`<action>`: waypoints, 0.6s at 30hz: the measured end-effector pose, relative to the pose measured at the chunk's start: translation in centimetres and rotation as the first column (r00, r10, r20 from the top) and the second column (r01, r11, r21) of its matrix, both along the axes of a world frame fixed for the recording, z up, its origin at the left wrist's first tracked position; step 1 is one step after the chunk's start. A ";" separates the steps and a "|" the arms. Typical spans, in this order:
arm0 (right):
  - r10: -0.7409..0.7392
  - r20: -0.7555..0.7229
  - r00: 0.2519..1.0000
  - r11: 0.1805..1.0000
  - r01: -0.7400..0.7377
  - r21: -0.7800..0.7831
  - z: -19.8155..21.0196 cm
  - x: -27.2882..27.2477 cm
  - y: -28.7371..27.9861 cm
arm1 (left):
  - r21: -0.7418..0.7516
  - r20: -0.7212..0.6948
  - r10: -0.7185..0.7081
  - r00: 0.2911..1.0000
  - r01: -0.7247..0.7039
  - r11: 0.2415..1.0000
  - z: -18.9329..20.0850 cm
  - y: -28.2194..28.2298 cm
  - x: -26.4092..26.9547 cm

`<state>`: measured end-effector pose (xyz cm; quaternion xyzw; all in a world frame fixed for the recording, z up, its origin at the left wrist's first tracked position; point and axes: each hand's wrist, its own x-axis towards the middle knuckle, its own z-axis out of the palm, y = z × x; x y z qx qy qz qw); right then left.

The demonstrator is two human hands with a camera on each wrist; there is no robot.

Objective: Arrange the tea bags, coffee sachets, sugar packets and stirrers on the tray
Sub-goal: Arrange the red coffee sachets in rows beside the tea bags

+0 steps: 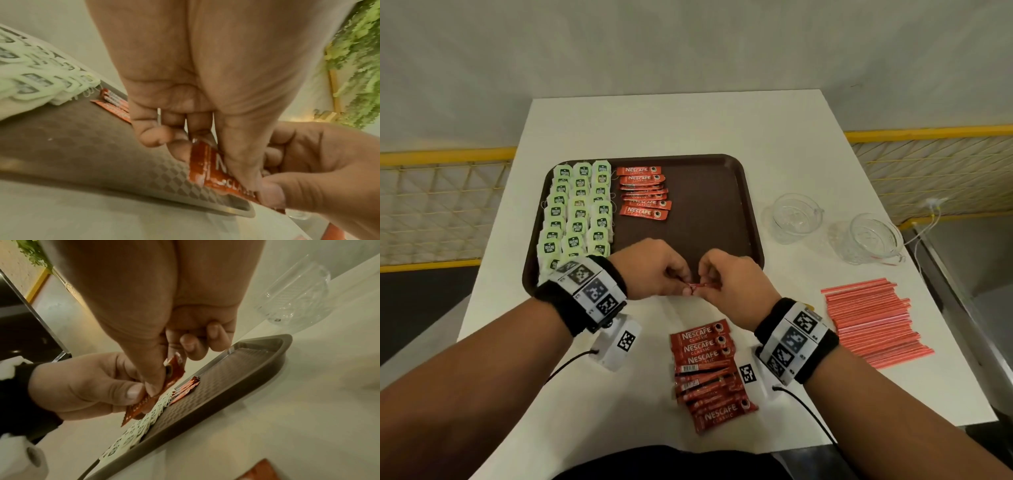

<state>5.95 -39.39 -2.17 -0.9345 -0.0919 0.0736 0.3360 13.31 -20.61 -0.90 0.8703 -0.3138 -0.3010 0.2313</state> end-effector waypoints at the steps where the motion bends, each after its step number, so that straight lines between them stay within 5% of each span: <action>1: -0.011 -0.007 1.000 1.000 0.012 0.010 0.0 -0.1 0.2 | 0.015 0.001 0.009 1.000 -0.009 1.000 -0.3 0.3 0.1; 4: -0.027 -0.091 0.995 1.000 0.026 -0.015 -0.2 -0.5 0.3 | 0.075 0.115 0.126 0.985 -0.135 0.988 -0.7 1.8 1.2; 8: 0.142 -0.278 0.950 0.944 -0.215 -0.252 -1.3 -1.4 0.2 | 0.106 0.199 0.352 0.915 -0.377 0.920 -1.4 3.4 2.9; 14: 0.163 -0.400 0.902 0.892 -0.308 -0.332 -1.5 -1.6 0.2 | 0.296 0.290 0.276 0.916 -0.361 0.884 -2.2 2.8 3.8; 18: 0.155 -0.418 0.895 0.890 -0.310 -0.335 -1.5 -1.3 0.5 | 0.382 0.221 0.183 0.958 -0.257 0.888 -1.7 1.9 4.5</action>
